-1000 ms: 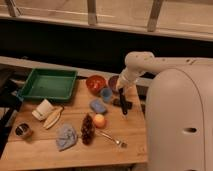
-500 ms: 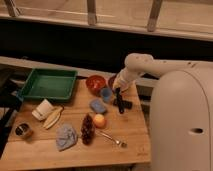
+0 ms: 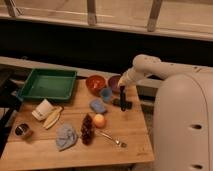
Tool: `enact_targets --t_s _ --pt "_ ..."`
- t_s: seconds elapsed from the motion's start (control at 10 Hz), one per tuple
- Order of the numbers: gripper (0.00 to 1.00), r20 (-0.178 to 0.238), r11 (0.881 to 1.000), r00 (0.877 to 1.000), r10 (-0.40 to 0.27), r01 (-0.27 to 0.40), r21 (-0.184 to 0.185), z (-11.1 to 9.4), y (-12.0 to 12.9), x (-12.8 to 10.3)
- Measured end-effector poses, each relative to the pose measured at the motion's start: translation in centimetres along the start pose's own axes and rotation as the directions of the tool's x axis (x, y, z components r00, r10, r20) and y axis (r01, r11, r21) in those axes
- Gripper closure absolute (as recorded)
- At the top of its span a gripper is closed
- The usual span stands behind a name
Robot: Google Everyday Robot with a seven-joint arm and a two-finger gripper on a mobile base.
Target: Wipe purple bowl with brush
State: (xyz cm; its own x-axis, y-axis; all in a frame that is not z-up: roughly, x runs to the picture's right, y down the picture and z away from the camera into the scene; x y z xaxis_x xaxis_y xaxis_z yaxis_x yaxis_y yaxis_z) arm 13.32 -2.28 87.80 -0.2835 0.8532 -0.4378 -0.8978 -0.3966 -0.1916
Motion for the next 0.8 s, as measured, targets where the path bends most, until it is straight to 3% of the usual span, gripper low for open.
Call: enact_targets --t_s 0.2,0.4,0.6,0.8 --pt "1.0 -0.007 1.0 1.0 0.018 -0.018 -0.023 1.2 -0.2 -0.6" --pt "1.0 -0.05 0.999 0.999 0.001 -0.003 -0.038 2.7 0.8 0.0" --pt "1.0 -0.098 0.998 0.995 -0.031 0.026 -0.053 3.4 2.1 1.7" --pt "1.0 -0.163 0.998 0.986 -0.045 0.039 -0.043 3.6 2.1 4.2"
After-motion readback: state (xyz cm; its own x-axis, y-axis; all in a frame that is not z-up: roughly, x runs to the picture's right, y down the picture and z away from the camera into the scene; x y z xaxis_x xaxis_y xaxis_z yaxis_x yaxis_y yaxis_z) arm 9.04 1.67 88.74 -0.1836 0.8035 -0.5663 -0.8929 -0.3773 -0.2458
